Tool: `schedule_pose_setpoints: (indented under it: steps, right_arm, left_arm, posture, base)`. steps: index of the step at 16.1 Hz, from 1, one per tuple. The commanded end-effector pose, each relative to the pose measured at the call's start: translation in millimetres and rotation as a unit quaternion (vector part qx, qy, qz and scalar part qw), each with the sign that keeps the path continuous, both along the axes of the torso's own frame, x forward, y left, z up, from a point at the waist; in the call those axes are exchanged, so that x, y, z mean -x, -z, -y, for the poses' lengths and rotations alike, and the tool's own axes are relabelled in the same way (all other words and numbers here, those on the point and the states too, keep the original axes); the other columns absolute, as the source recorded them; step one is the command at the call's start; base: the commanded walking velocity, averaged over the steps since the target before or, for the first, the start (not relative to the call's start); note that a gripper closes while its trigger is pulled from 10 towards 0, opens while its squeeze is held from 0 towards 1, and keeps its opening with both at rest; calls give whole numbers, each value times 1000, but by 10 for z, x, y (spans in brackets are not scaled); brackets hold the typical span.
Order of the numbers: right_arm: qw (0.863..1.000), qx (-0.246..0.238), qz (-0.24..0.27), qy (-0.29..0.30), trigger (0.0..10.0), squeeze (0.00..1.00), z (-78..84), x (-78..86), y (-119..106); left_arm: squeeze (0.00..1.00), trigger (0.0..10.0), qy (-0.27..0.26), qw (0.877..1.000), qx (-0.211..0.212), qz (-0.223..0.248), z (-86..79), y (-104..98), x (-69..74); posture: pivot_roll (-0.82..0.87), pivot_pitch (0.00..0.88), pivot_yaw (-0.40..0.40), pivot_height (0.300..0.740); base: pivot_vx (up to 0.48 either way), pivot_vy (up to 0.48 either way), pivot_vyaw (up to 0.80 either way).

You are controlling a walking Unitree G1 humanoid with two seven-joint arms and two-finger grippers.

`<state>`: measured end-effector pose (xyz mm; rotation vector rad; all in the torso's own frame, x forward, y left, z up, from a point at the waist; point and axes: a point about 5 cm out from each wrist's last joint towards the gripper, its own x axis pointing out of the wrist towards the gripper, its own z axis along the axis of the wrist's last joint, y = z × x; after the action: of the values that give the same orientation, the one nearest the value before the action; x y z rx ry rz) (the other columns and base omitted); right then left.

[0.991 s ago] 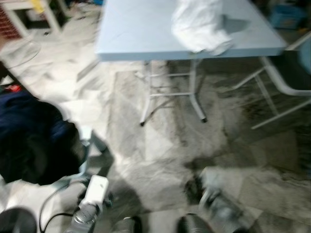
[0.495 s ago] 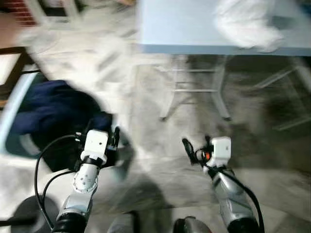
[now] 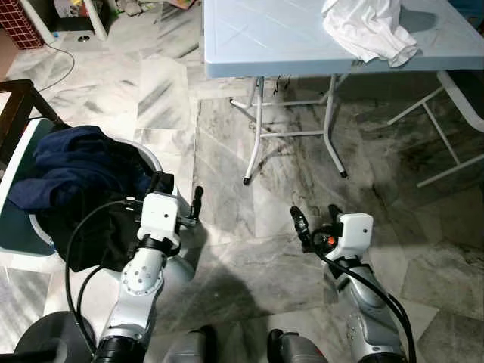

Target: Hang hanger

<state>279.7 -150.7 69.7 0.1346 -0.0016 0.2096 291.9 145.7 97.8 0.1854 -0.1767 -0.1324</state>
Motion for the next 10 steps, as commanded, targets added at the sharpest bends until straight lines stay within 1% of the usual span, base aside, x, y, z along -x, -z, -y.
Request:
schedule_pose_setpoints:
  steps: [1,2,3,5,8,10]
  right_arm:
    - [1000,4,-4,1,10000,0,0,15,-17]
    - [1000,5,-4,-2,10000,0,-15,10,-20]
    - [1000,11,-7,-13,10000,0,-53,7,-29]
    - [1000,10,-10,-18,10000,0,-78,7,-42]
    - [1000,4,-12,-21,10000,0,-111,5,-70]
    - [1000,0,-12,-21,10000,0,-133,11,-89]
  left_arm:
    - [0,10000,-16,1000,7,-13,-49,41,33]
    - [0,10000,-18,1000,7,-14,-53,50,36]
    - [0,10000,-21,999,11,-25,-49,54,51]
    - [0,10000,-21,999,13,-33,-43,35,61]
    - [0,10000,-23,999,8,-24,-41,-27,25]
    - [0,10000,-29,999,4,-26,-72,-34,-26]
  posture:
    - [19,246,9,740]
    - [22,244,7,740]
    - [25,249,5,740]
    - [25,249,5,740]
    - [24,251,7,740]
    - [20,258,15,740]
  base:
    - [0,0,0]
    - [0,0,475]
    - [0,0,788]
    - [0,0,788]
    - [0,0,788]
    - [0,0,788]
